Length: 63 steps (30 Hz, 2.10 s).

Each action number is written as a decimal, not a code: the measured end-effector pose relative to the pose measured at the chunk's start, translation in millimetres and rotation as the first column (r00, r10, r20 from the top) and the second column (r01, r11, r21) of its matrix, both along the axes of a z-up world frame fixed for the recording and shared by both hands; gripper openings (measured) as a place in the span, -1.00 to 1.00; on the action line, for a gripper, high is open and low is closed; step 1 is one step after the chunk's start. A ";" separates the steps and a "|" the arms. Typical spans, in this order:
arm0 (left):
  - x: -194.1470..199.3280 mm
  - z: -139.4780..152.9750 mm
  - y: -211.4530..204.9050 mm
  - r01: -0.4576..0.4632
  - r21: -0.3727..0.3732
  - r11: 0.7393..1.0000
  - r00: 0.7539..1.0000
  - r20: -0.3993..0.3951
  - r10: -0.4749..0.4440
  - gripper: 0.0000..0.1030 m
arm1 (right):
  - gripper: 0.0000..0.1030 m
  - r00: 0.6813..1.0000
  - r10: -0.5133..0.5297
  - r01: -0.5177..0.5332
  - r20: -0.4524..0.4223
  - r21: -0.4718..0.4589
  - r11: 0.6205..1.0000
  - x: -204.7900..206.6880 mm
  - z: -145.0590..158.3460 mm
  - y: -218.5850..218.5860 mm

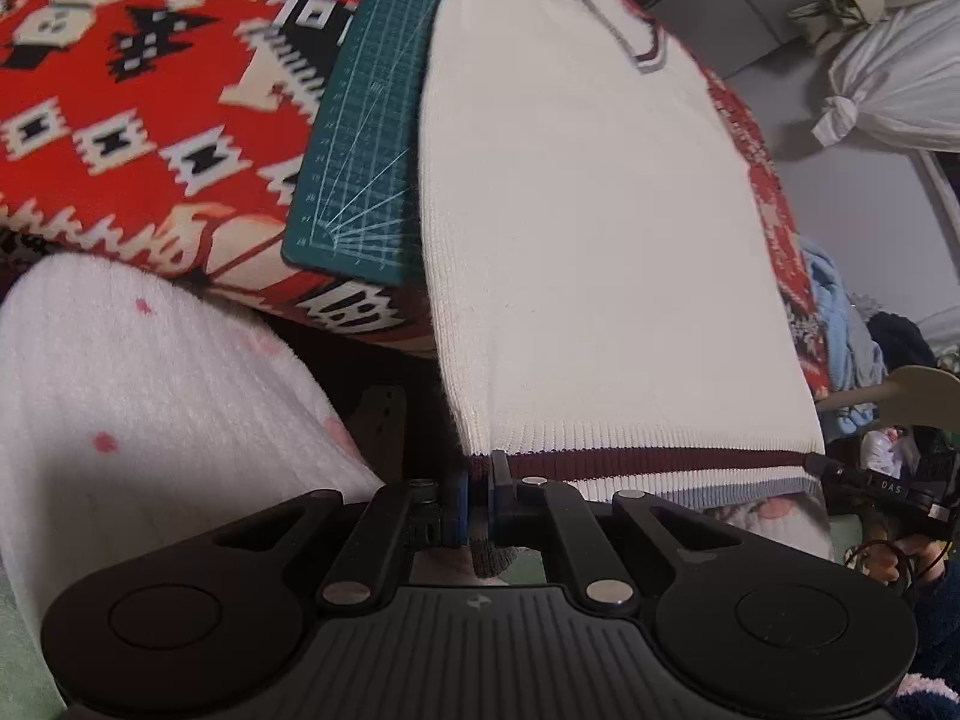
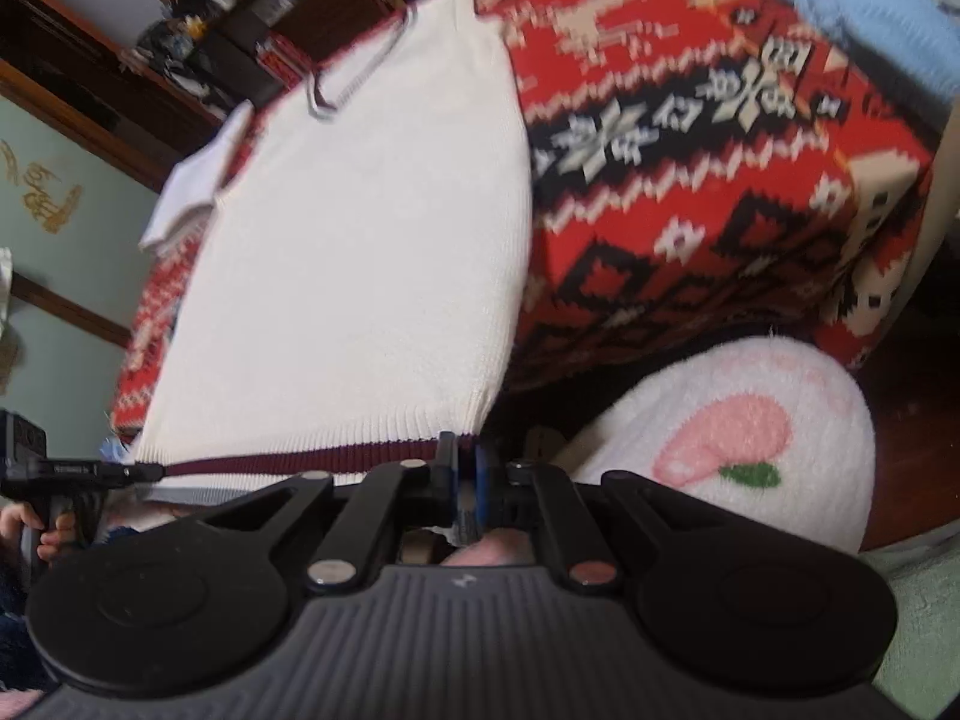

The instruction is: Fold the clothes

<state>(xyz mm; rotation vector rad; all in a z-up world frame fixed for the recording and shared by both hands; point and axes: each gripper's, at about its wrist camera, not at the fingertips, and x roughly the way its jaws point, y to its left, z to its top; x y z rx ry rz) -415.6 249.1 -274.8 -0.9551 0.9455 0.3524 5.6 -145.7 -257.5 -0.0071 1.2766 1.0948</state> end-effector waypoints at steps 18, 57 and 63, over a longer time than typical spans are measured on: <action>-26.1 56.6 1.7 -0.178 -0.159 0.971 0.954 0.215 0.210 -0.89 | -0.90 0.972 -0.209 0.227 -0.109 0.195 0.954 1.4 56.7 -29.0; 159.8 27.7 102.9 0.046 0.500 0.865 0.989 0.101 -0.111 0.20 | -0.35 0.873 0.023 -0.053 0.487 0.048 0.997 72.3 24.4 213.4; 173.2 11.8 101.1 0.094 0.558 0.824 0.988 0.052 -0.148 0.00 | -0.36 0.835 0.118 -0.137 0.538 -0.006 0.991 62.4 9.8 233.7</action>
